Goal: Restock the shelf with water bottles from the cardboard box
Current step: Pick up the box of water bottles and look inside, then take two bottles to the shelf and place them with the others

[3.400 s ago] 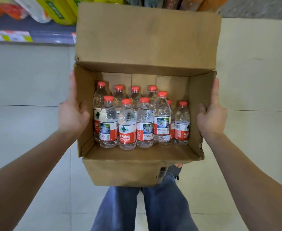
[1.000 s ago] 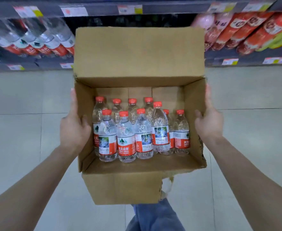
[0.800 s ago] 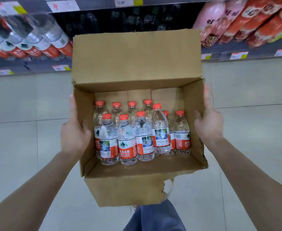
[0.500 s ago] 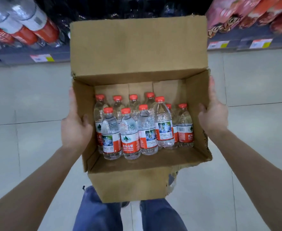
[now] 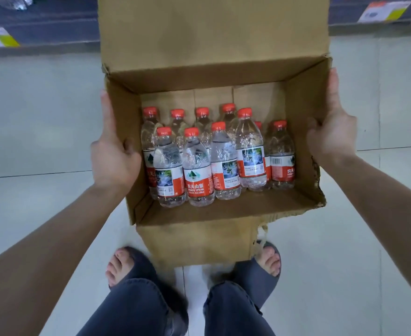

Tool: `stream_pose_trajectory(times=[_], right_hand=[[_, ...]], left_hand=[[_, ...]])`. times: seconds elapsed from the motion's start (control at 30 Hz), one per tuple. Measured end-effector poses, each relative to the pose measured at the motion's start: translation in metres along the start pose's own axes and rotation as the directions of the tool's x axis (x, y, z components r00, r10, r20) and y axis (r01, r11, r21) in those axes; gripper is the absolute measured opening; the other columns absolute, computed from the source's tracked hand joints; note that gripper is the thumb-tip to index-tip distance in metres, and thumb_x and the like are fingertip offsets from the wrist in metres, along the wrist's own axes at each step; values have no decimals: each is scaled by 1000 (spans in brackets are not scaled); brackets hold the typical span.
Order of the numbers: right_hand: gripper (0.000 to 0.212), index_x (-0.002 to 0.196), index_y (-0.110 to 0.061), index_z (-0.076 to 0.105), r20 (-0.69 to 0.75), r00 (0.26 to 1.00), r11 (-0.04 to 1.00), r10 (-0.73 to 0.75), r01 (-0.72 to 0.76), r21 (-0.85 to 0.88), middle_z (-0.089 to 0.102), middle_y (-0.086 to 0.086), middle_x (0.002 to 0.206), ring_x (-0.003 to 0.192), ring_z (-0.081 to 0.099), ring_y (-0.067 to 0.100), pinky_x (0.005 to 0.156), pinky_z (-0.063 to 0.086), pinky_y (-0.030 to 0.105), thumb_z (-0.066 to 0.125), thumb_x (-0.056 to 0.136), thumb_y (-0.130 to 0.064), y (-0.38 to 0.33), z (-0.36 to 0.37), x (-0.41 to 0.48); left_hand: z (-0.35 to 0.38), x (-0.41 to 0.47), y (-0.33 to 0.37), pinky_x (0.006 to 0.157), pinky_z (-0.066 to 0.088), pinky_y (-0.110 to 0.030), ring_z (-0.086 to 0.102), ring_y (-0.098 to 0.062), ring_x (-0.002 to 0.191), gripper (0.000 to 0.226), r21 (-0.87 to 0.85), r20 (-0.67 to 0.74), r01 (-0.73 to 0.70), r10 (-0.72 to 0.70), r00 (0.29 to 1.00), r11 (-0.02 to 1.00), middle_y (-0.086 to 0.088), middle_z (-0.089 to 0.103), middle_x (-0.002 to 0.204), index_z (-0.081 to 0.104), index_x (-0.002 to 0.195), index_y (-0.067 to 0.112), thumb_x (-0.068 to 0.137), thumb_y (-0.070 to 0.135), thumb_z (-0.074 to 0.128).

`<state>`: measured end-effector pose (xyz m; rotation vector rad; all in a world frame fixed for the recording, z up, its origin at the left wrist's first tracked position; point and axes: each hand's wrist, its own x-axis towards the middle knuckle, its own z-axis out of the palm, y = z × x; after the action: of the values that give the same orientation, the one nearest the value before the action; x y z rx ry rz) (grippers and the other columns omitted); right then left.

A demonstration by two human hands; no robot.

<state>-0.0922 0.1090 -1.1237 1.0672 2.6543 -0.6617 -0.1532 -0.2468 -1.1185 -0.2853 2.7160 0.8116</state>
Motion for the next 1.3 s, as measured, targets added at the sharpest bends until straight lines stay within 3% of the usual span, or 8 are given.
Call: stream_pose_trajectory(times=[0.17,0.37,0.47,0.63,0.73,0.87,1.03,1.3], right_hand=[[98,156,-53,-4,21,1000,1000,-10,11,-10,58,11,100,88,56,30,103,49,42,46,93,3,-4,11,19],[102,154,-53,-13,56,998,994,0,6,-105,54,9,90,77,53,28,90,52,48,48,93,2,-10,8,18],[102,156,-48,-15,127,988,988,92,-75,-138,55,17,103,83,56,34,83,49,45,52,93,-3,-23,3,14],[64,152,-11,34,-120,956,901,-266,203,-382,52,24,131,114,50,42,96,42,48,50,93,-29,-52,15,2],[47,134,-14,49,271,957,979,-101,144,-143,62,12,122,107,60,31,83,53,40,51,99,-45,-78,26,-2],[39,105,-14,55,626,769,992,126,-116,-58,63,-1,92,74,59,6,53,44,24,63,94,-51,-86,36,1],[52,119,-10,58,671,736,996,89,-81,-44,64,1,108,88,60,16,70,47,24,82,81,-36,-74,52,4],[68,136,-20,55,571,820,930,44,-242,276,66,-4,118,113,60,18,95,46,26,88,76,-22,-58,53,-10]], left_hand=[[10,14,4,89,56,-45,61,-33,72,93,38,-14,13,-13,1000,999,-22,70,96,3,166,34,93,-2,48],[11,20,3,88,57,-55,64,-45,80,95,133,15,58,-60,998,989,-19,64,85,-7,164,39,96,6,50],[10,20,9,96,50,-55,62,-49,104,84,153,50,95,-104,993,984,-28,62,112,-12,163,37,104,27,48],[18,-3,46,123,24,-54,28,-46,148,77,304,-5,-183,194,981,935,-28,28,162,26,162,20,100,63,41],[41,-14,78,127,16,-55,14,-43,155,92,398,239,-393,320,917,829,-23,18,167,28,161,15,95,78,34],[81,-10,93,126,-3,-55,-12,-42,156,117,529,558,-433,85,825,729,-18,-18,170,23,164,20,76,97,32],[98,-2,88,124,-8,-57,-21,-44,154,133,646,589,-434,-47,807,628,-22,-29,166,27,163,22,59,103,46],[104,-20,85,125,-2,-54,-15,-38,157,112,425,474,-209,-19,880,881,-14,-22,170,42,153,33,58,76,84]])
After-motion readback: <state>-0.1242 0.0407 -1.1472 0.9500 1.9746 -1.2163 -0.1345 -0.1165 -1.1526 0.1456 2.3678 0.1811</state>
